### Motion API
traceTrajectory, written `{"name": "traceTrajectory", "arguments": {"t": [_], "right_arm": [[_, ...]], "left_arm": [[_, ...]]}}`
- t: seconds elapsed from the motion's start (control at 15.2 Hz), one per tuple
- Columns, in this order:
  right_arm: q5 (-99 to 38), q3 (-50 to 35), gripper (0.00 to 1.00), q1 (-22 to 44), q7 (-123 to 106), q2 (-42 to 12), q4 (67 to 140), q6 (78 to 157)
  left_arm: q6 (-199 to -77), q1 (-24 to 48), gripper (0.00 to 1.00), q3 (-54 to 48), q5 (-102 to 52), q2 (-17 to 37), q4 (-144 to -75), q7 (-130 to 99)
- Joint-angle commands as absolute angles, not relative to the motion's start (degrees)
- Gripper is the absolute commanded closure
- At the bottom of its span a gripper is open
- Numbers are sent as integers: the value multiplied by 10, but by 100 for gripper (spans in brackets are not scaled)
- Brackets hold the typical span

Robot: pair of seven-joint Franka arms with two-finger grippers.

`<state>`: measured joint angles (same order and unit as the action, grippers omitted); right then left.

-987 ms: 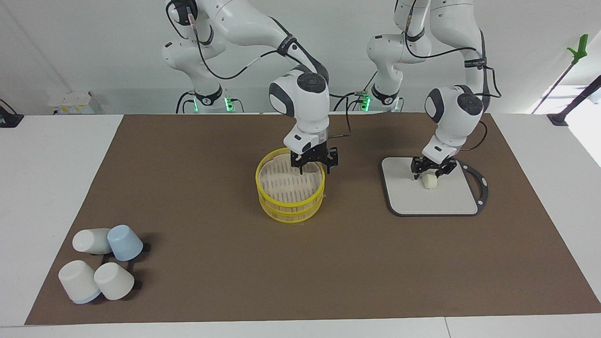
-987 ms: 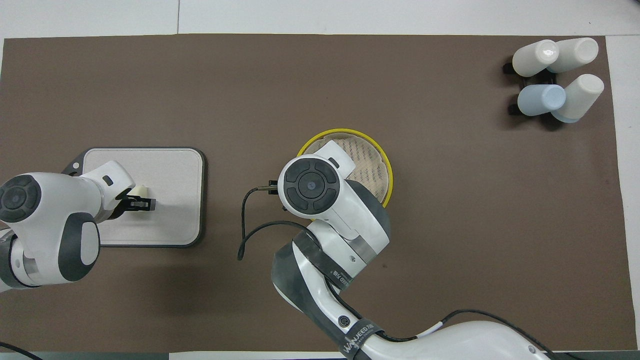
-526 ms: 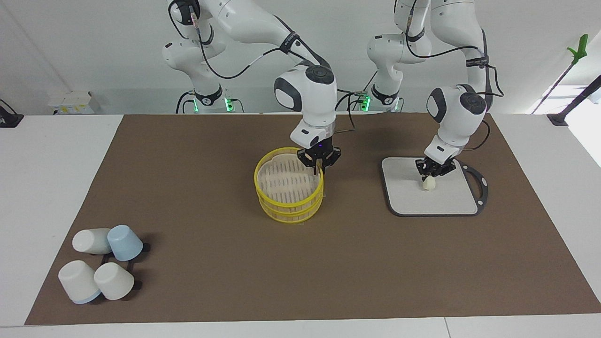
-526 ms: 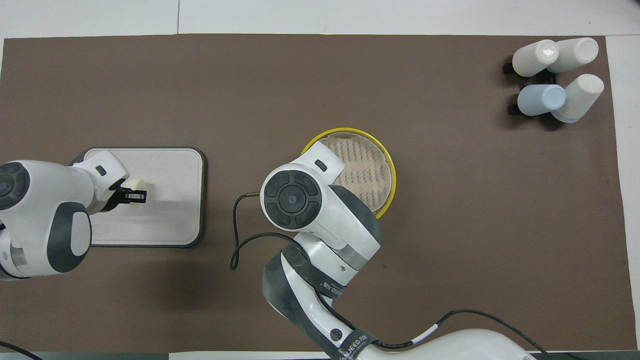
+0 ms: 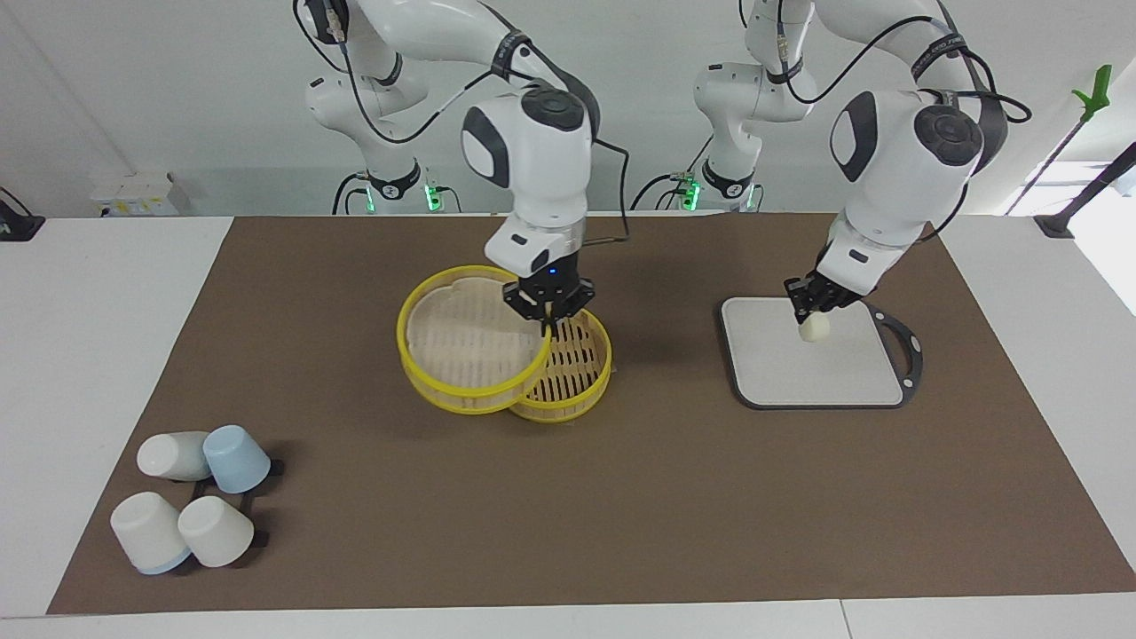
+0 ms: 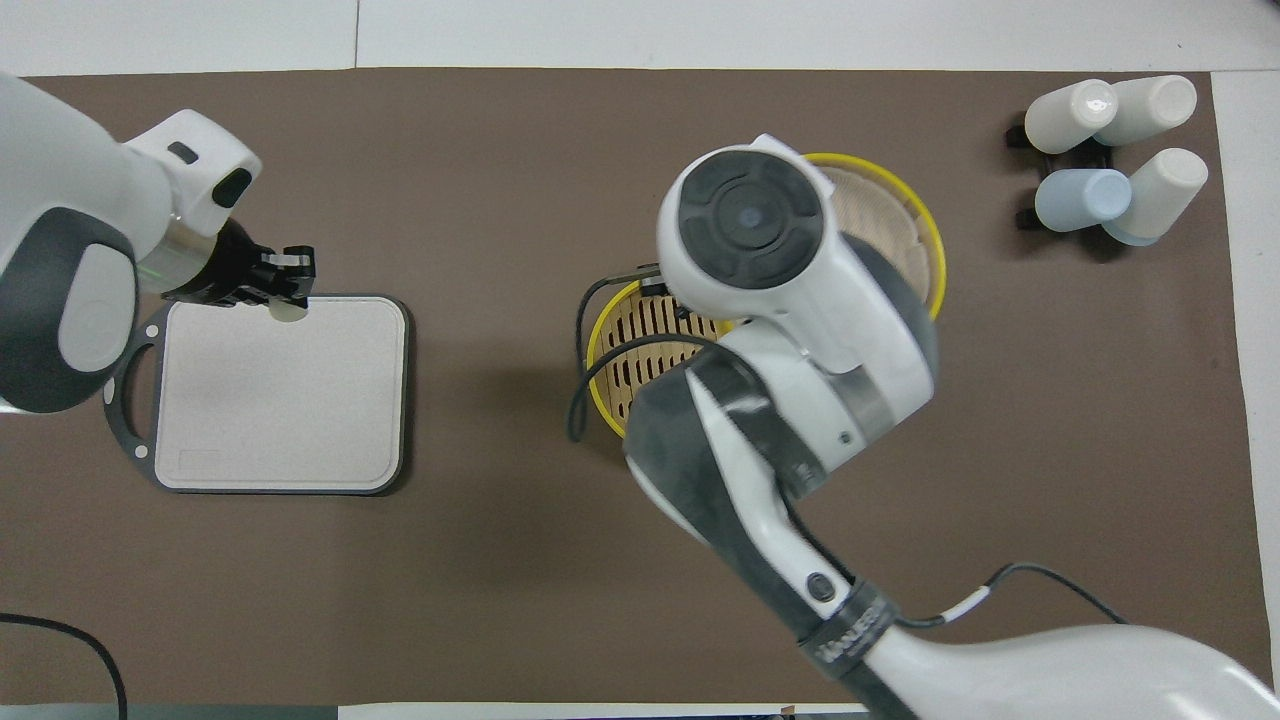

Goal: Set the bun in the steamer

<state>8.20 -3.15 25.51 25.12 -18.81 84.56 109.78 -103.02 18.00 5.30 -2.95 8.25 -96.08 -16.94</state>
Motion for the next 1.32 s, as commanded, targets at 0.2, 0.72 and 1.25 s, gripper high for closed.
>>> {"name": "traceTrajectory", "arguments": {"t": [0.2,0.72,1.25], "right_arm": [[-11,-39,100,35,-59,-149,845,1078],[-15,-38,100,-74,-107,-130,890,1059],[-17,-38,100,-75,-83,-121,917,1066]], "left_arm": [[-1161,356,81,61,-47,159,-932,-418],[-1315,486,78,63,-38,242,-998,-504],[-1327,487,0,62,-38,249,-998,-528]]}}
